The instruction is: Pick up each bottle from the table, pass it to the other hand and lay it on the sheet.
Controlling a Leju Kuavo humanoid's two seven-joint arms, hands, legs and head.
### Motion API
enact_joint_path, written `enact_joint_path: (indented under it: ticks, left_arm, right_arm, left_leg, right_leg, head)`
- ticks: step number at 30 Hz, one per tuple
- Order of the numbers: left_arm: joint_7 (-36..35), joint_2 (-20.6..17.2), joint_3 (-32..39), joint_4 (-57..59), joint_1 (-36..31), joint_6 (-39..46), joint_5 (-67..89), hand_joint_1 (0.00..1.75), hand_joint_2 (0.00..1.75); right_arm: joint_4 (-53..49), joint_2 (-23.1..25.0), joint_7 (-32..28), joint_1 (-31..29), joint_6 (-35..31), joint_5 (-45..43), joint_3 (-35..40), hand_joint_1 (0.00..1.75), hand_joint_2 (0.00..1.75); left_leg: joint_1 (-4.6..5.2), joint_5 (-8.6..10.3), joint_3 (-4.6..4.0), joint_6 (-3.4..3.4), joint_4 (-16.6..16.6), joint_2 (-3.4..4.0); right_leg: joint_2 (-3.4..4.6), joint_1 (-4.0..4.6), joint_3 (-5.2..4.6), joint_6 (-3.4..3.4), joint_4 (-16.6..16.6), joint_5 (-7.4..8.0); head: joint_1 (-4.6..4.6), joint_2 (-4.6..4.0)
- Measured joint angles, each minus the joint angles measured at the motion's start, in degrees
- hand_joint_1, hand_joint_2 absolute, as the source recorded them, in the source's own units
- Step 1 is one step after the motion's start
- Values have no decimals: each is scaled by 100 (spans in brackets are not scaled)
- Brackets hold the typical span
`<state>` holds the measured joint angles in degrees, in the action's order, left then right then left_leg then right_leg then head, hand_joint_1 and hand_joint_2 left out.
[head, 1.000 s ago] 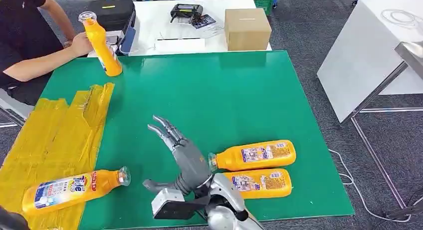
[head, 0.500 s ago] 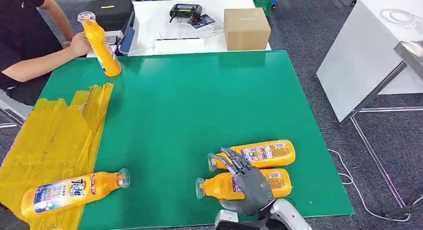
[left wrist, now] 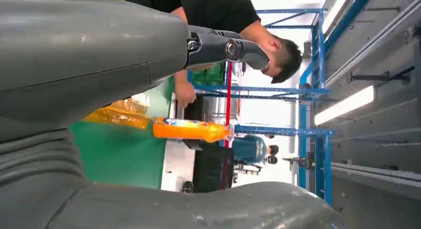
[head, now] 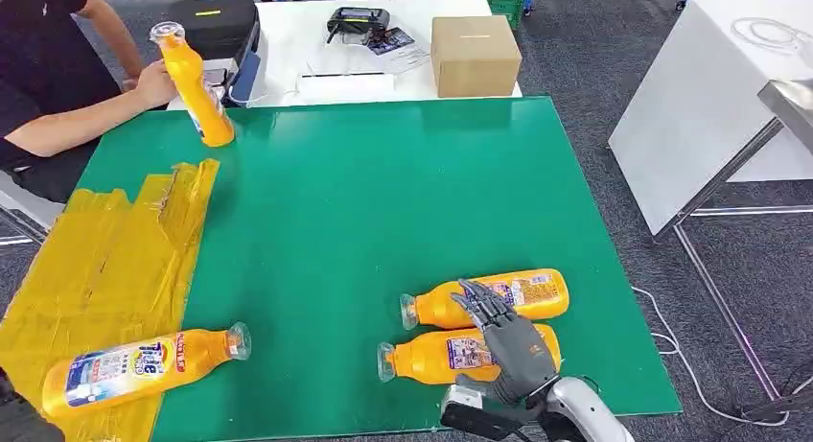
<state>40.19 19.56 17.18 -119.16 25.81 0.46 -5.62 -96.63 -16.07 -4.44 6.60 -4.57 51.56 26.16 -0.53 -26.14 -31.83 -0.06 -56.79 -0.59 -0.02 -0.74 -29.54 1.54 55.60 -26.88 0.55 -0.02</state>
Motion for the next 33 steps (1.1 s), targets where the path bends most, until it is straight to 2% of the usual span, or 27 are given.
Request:
enact_joint_path:
  ticks: [8,18,29,30,31,33]
  left_arm:
    - [0,2,83,125,-134,-103,7,0,0]
    - [-17,4,205,229,-243,-271,4,0,0]
    - [-33,11,223,280,-307,-306,7,0,0]
    - [-44,11,225,288,-315,-321,5,0,0]
    - [-63,11,227,302,-328,-352,4,0,0]
    - [-118,11,229,330,-370,-422,4,0,0]
  right_arm:
    - [184,-319,151,-90,514,-297,-13,0,175]
    - [286,-844,415,-95,780,-610,28,0,175]
    - [339,-1034,529,-113,896,-651,42,0,175]
    - [341,-1073,559,-123,946,-662,52,44,175]
    - [343,-1124,610,-138,1025,-689,68,133,175]
    - [348,-1269,730,-167,1227,-752,116,162,175]
  left_leg:
    - [0,0,1,0,0,-1]
    - [0,0,0,0,0,-1]
    - [0,0,2,0,0,-2]
    - [0,0,2,0,0,-2]
    - [0,0,2,0,0,-2]
    - [2,0,3,0,-1,-3]
  right_leg:
    - [0,0,1,0,0,0]
    - [0,0,0,0,0,0]
    - [0,0,2,0,0,0]
    - [0,0,2,0,0,0]
    - [0,0,2,0,0,0]
    - [-1,-2,2,0,0,0]
  head:
    - [2,0]
    - [2,0]
    - [2,0]
    - [2,0]
    - [2,0]
    - [0,0]
